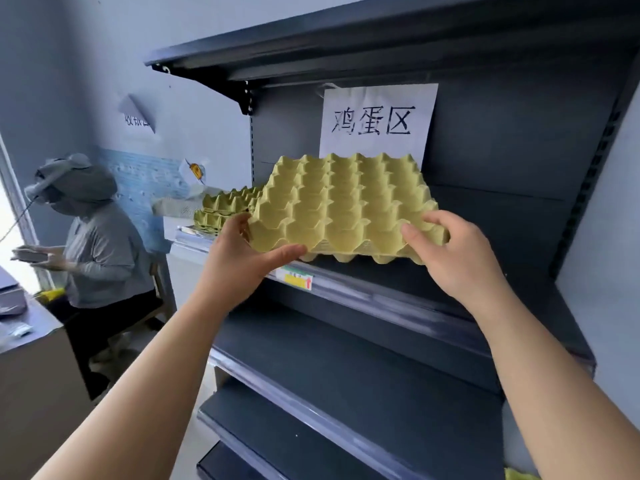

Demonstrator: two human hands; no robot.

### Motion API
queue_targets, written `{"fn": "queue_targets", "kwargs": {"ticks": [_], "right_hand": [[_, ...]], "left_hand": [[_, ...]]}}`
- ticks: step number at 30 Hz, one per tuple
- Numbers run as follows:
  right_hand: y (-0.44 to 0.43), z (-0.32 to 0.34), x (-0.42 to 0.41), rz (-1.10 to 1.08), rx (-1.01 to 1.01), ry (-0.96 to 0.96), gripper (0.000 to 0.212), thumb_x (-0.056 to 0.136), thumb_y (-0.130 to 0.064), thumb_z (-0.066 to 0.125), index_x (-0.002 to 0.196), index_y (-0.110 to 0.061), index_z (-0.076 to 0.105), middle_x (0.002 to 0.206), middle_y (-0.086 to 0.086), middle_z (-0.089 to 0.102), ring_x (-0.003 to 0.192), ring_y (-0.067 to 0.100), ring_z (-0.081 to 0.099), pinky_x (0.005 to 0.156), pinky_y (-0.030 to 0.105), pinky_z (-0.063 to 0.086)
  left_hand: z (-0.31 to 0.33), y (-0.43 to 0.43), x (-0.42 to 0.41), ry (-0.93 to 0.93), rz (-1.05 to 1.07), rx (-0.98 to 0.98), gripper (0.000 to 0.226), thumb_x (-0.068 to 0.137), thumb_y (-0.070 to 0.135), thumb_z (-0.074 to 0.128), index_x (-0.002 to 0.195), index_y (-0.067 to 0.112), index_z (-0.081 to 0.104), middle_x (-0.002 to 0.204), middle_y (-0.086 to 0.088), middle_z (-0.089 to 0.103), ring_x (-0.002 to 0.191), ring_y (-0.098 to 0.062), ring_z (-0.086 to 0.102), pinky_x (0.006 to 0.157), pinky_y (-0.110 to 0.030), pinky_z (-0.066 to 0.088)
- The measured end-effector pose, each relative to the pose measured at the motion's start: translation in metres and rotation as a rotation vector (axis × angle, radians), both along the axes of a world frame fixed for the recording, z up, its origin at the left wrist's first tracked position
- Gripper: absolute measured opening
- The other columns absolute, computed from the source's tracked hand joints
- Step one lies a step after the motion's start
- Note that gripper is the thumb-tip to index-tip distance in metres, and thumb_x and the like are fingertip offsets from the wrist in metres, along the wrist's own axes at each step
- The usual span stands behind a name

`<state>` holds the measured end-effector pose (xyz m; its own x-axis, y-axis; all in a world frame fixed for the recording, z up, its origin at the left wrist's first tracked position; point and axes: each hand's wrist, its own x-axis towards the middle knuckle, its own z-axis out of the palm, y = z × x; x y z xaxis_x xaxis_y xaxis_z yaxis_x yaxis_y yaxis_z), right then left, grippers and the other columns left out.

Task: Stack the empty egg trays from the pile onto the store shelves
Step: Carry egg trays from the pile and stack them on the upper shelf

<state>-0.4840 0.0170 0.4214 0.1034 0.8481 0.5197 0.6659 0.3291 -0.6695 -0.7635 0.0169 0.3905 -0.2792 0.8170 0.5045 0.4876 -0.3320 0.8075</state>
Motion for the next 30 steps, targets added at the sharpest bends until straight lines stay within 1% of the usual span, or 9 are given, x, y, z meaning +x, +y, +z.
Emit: {"fn": "queue_targets", "kwargs": {"ticks": [5,7,10,13,16,20,24,28,30], "right_hand": [[0.071,0.013,-0.051,0.009,0.019,-0.016,0.072,0.081,-0.068,0.052,0.140,-0.027,0.042,0.142,0.002,0.045,0.132,0.024,0.038,0.104,0.041,0.037],[0.098,0.018,-0.071,0.008,0.015,-0.014,0.078,0.080,-0.069,0.053,0.141,-0.023,0.039,0.138,0.003,0.048,0.129,0.026,0.042,0.104,0.046,0.038],[0.132,0.023,-0.101,0.001,-0.021,-0.011,0.081,0.078,-0.071,0.051,0.138,-0.016,0.039,0.130,0.005,0.052,0.121,0.028,0.047,0.100,0.048,0.041],[0.158,0.024,-0.128,-0.011,-0.043,-0.021,0.074,0.079,-0.071,0.049,0.125,-0.014,0.046,0.119,0.006,0.056,0.112,0.029,0.051,0.095,0.048,0.044],[0.178,0.025,-0.152,-0.039,-0.054,-0.031,0.069,0.079,-0.071,0.048,0.119,-0.014,0.049,0.115,0.006,0.058,0.109,0.029,0.052,0.095,0.048,0.044],[0.199,0.024,-0.184,-0.115,-0.038,-0.048,0.068,0.081,-0.071,0.048,0.123,-0.018,0.046,0.117,0.004,0.056,0.110,0.027,0.051,0.096,0.048,0.043],[0.214,0.020,-0.216,-0.195,-0.028,-0.039,0.069,0.080,-0.071,0.050,0.124,-0.018,0.048,0.111,-0.002,0.054,0.106,0.022,0.051,0.089,0.040,0.045],[0.225,0.013,-0.243,-0.263,-0.012,-0.037,0.065,0.082,-0.067,0.053,0.122,-0.016,0.051,0.085,-0.018,0.041,0.089,0.010,0.044,0.071,0.027,0.037],[0.228,0.010,-0.252,-0.299,-0.018,-0.043,0.066,0.081,-0.068,0.052,0.123,-0.016,0.051,0.085,-0.020,0.042,0.087,0.008,0.044,0.065,0.023,0.036]], "left_hand": [[0.017,0.068,-0.052,-0.007,-0.010,0.021,0.119,0.036,0.075,0.074,0.138,0.021,0.044,0.108,0.017,0.055,0.104,-0.007,0.054,0.082,-0.019,0.036],[0.022,0.093,-0.070,0.000,-0.007,0.027,0.115,0.035,0.075,0.074,0.134,0.021,0.047,0.099,0.025,0.053,0.091,0.004,0.054,0.072,-0.012,0.035],[0.028,0.128,-0.099,0.010,0.005,0.037,0.097,0.038,0.071,0.075,0.120,0.026,0.050,0.091,0.024,0.057,0.074,0.016,0.056,0.059,-0.006,0.039],[0.033,0.160,-0.126,-0.011,-0.014,0.064,0.091,0.039,0.066,0.078,0.116,0.027,0.051,0.091,0.022,0.058,0.072,0.021,0.055,0.057,0.001,0.038],[0.034,0.195,-0.154,-0.025,-0.061,0.065,0.092,0.039,0.065,0.080,0.118,0.025,0.055,0.092,0.017,0.066,0.073,0.016,0.061,0.062,-0.004,0.042],[0.033,0.239,-0.188,-0.031,-0.139,0.061,0.100,0.038,0.068,0.081,0.122,0.018,0.059,0.090,0.014,0.072,0.080,0.000,0.067,0.076,-0.022,0.052],[0.034,0.277,-0.216,-0.035,-0.232,0.051,0.087,0.041,0.064,0.083,0.113,0.019,0.062,0.074,0.020,0.070,0.061,0.005,0.065,0.050,-0.007,0.044],[0.026,0.306,-0.239,-0.045,-0.313,0.043,0.083,0.042,0.062,0.084,0.110,0.023,0.059,0.073,0.028,0.069,0.061,0.009,0.065,0.050,-0.004,0.042],[0.020,0.315,-0.248,-0.034,-0.342,0.029,0.089,0.039,0.067,0.083,0.114,0.025,0.057,0.077,0.027,0.070,0.069,0.013,0.064,0.054,-0.004,0.044]]}}
